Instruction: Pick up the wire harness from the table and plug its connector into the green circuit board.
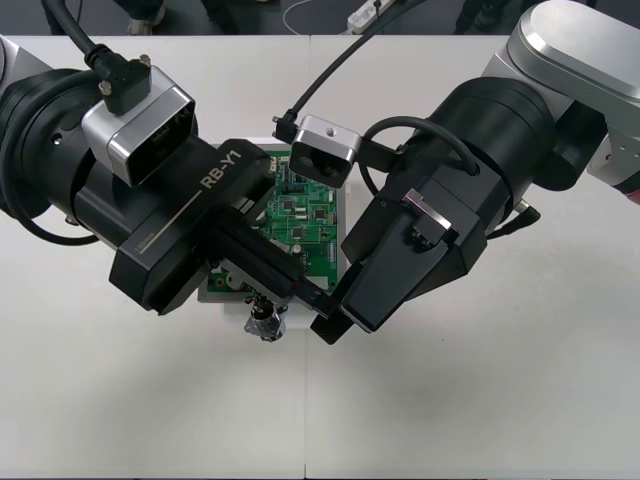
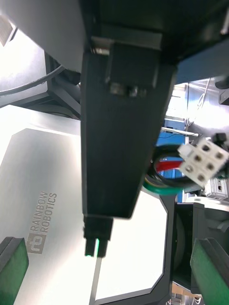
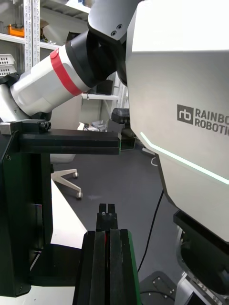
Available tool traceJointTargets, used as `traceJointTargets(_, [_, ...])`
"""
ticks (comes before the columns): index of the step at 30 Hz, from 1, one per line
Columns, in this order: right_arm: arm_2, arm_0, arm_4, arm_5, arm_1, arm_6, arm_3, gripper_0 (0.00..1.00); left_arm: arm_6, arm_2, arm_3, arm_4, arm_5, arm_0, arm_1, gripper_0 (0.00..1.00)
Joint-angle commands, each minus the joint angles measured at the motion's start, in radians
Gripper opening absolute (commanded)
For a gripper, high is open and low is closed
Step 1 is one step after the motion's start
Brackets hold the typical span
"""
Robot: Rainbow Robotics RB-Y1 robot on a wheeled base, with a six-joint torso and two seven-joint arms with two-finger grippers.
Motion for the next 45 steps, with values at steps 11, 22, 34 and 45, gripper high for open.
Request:
traceJointTargets(11, [0.009, -0.001, 0.002, -0.005, -0.050, 0.083, 0.063, 1.00, 0.029, 0.040, 0.013, 0.105, -0.041, -0.003, 0.129, 0.00])
traceJointTargets(22, [-0.029, -0.001, 0.002, -0.007, -0.072, 0.100, 0.137, 1.00, 0.029, 0.114, 0.080, 0.137, -0.088, 0.029, 0.157, 0.00])
traceJointTargets(34, [-0.040, -0.001, 0.003, -0.010, -0.152, 0.152, 0.165, 1.00, 0.013, 0.160, 0.203, 0.162, -0.088, 0.038, 0.177, 0.00])
traceJointTargets(45, [-0.040, 0.031, 0.002, -0.012, -0.224, 0.259, 0.151, 1.00, 0.004, 0.217, 0.229, 0.173, -0.088, 0.086, 0.224, 0.00])
